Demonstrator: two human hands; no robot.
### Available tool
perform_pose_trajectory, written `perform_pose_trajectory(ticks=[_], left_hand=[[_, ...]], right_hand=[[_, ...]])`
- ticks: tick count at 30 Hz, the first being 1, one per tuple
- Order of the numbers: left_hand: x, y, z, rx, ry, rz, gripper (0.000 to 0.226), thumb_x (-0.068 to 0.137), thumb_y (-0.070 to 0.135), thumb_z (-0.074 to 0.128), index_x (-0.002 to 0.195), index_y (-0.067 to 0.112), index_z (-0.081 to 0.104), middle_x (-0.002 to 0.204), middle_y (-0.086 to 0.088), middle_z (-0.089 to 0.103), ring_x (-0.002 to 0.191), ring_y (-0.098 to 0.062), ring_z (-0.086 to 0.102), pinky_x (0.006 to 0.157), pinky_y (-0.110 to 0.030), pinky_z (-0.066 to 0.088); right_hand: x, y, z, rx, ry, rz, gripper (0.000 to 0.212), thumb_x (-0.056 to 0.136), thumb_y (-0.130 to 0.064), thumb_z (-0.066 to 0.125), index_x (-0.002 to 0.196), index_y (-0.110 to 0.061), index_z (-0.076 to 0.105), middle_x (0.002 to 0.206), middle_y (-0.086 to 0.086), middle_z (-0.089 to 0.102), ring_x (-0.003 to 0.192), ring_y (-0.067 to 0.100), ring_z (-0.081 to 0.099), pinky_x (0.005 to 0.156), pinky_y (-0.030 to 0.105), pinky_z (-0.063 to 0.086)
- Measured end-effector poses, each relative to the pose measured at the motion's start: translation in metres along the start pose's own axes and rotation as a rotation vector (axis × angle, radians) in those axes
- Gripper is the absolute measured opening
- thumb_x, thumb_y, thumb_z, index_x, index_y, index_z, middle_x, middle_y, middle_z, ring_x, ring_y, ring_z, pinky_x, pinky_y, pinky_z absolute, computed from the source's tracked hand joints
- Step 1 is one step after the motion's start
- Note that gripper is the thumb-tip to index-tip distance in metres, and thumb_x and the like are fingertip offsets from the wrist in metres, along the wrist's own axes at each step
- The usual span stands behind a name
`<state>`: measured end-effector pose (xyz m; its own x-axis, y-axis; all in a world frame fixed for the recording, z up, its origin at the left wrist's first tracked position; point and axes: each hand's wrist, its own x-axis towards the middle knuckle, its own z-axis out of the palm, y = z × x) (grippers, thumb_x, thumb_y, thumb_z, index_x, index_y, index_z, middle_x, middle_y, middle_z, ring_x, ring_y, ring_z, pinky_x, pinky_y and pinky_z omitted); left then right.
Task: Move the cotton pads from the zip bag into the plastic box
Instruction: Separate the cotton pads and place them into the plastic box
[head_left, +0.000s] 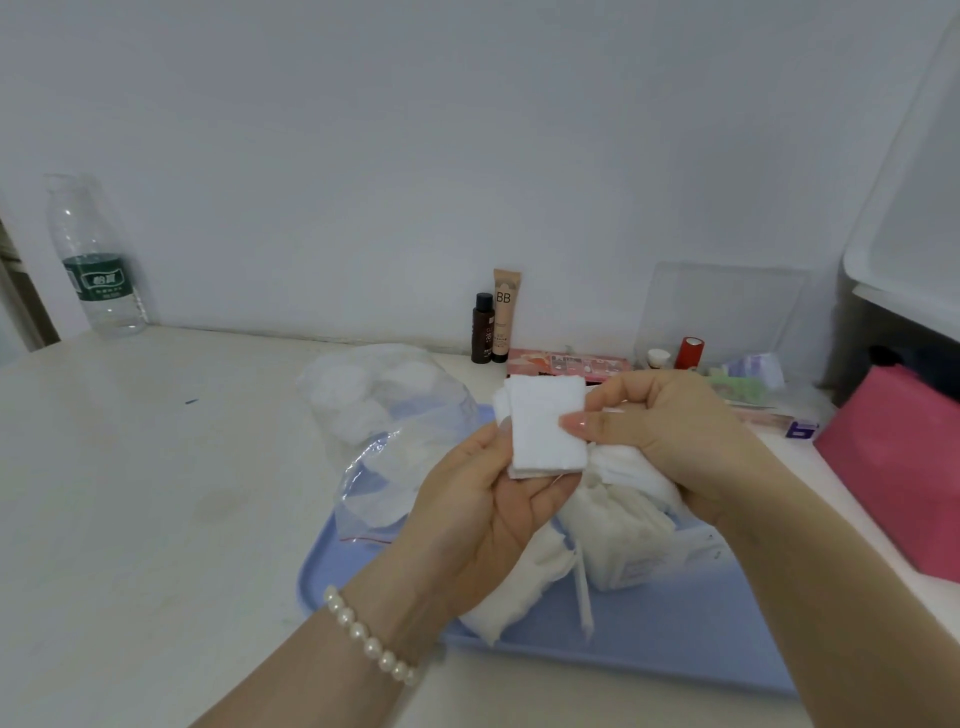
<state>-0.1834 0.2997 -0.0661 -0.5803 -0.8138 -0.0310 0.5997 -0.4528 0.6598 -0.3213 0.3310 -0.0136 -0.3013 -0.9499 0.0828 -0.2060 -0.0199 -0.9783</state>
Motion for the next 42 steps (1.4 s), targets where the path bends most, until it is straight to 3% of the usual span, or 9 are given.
perform_pose_trajectory(ticks=[4, 8, 13, 15, 19, 23, 31, 37, 42], left_hand=[[0.000, 0.002, 0.002, -0.026, 0.005, -0.011, 0.056, 0.079, 0.039, 0.048, 0.122, 0.004, 0.056, 0.120, -0.015, 0.064, 0.112, -0.025, 0.061, 0.086, -0.034, 0.053], [-0.002, 0.001, 0.001, 0.092, -0.010, 0.030, 0.041, 0.077, 0.022, 0.055, 0.111, 0.000, 0.061, 0.108, -0.017, 0.069, 0.091, -0.020, 0.070, 0.075, -0.026, 0.058], [-0.003, 0.004, -0.001, 0.074, -0.036, 0.030, 0.032, 0.079, 0.012, 0.053, 0.106, -0.003, 0.060, 0.101, -0.017, 0.071, 0.086, -0.024, 0.071, 0.079, -0.034, 0.056], [-0.004, 0.002, -0.001, 0.132, -0.035, 0.024, 0.025, 0.087, 0.009, 0.050, 0.106, -0.005, 0.059, 0.098, -0.018, 0.071, 0.086, -0.028, 0.071, 0.075, -0.033, 0.058], [-0.007, 0.001, 0.000, 0.199, -0.023, -0.006, 0.018, 0.090, 0.003, 0.048, 0.101, -0.005, 0.060, 0.087, -0.017, 0.071, 0.076, -0.030, 0.071, 0.066, -0.032, 0.060], [-0.007, 0.007, 0.001, 0.171, -0.076, -0.001, 0.028, 0.075, 0.005, 0.052, 0.101, -0.001, 0.062, 0.077, -0.009, 0.070, 0.065, -0.016, 0.067, 0.056, -0.023, 0.054], [-0.003, 0.007, -0.007, -0.368, -0.200, -0.209, 0.045, 0.039, -0.022, 0.074, 0.082, -0.011, 0.069, 0.075, -0.017, 0.061, 0.052, -0.020, 0.056, 0.049, -0.028, 0.051], [-0.003, 0.005, -0.001, -0.150, -0.147, -0.150, 0.032, 0.072, -0.002, 0.049, 0.089, 0.006, 0.076, 0.091, -0.008, 0.069, 0.072, -0.014, 0.062, 0.060, -0.021, 0.048], [-0.009, 0.008, 0.014, 0.091, -0.291, -0.013, 0.036, 0.087, 0.001, 0.043, 0.110, 0.009, 0.070, 0.111, -0.011, 0.059, 0.102, -0.019, 0.056, 0.084, -0.017, 0.050]], right_hand=[[0.000, 0.001, 0.002, -0.026, 0.035, -0.032, 0.018, 0.063, 0.001, 0.080, 0.062, -0.009, 0.065, 0.053, -0.009, 0.066, 0.048, 0.001, 0.062, 0.045, 0.014, 0.049], [-0.005, -0.001, 0.008, -0.136, 0.054, -0.115, 0.017, 0.063, -0.012, 0.083, 0.063, -0.014, 0.066, 0.061, -0.009, 0.063, 0.052, -0.001, 0.058, 0.052, 0.014, 0.049], [-0.002, -0.009, 0.000, -0.145, 0.158, -0.155, 0.014, 0.080, -0.026, 0.066, 0.082, -0.012, 0.069, 0.070, -0.006, 0.060, 0.067, 0.009, 0.053, 0.061, 0.019, 0.043], [0.001, -0.014, -0.005, -0.033, 0.104, -0.105, 0.024, 0.073, -0.019, 0.054, 0.088, -0.004, 0.065, 0.069, 0.001, 0.057, 0.072, 0.022, 0.049, 0.068, 0.032, 0.041], [-0.001, -0.016, -0.015, 0.090, -0.041, -0.006, 0.046, 0.045, -0.002, 0.036, 0.083, -0.011, 0.061, 0.068, 0.007, 0.051, 0.060, 0.021, 0.036, 0.054, 0.027, 0.025], [-0.002, -0.017, -0.029, 0.195, -0.181, -0.014, 0.043, 0.052, 0.004, 0.048, 0.087, -0.014, 0.063, 0.077, 0.009, 0.060, 0.065, 0.020, 0.050, 0.052, 0.025, 0.042], [-0.009, -0.024, -0.033, 0.340, -0.331, 0.004, 0.050, 0.047, 0.001, 0.072, 0.096, -0.002, 0.064, 0.084, 0.013, 0.073, 0.072, 0.021, 0.070, 0.058, 0.028, 0.057], [-0.014, -0.016, 0.005, 0.306, -0.312, 0.059, 0.033, 0.060, 0.008, 0.068, 0.088, -0.006, 0.061, 0.081, 0.013, 0.071, 0.070, 0.024, 0.070, 0.057, 0.035, 0.058], [-0.014, -0.013, 0.011, 0.216, -0.173, 0.029, 0.031, 0.069, 0.013, 0.068, 0.089, -0.008, 0.059, 0.074, 0.010, 0.069, 0.064, 0.022, 0.069, 0.050, 0.030, 0.057]])
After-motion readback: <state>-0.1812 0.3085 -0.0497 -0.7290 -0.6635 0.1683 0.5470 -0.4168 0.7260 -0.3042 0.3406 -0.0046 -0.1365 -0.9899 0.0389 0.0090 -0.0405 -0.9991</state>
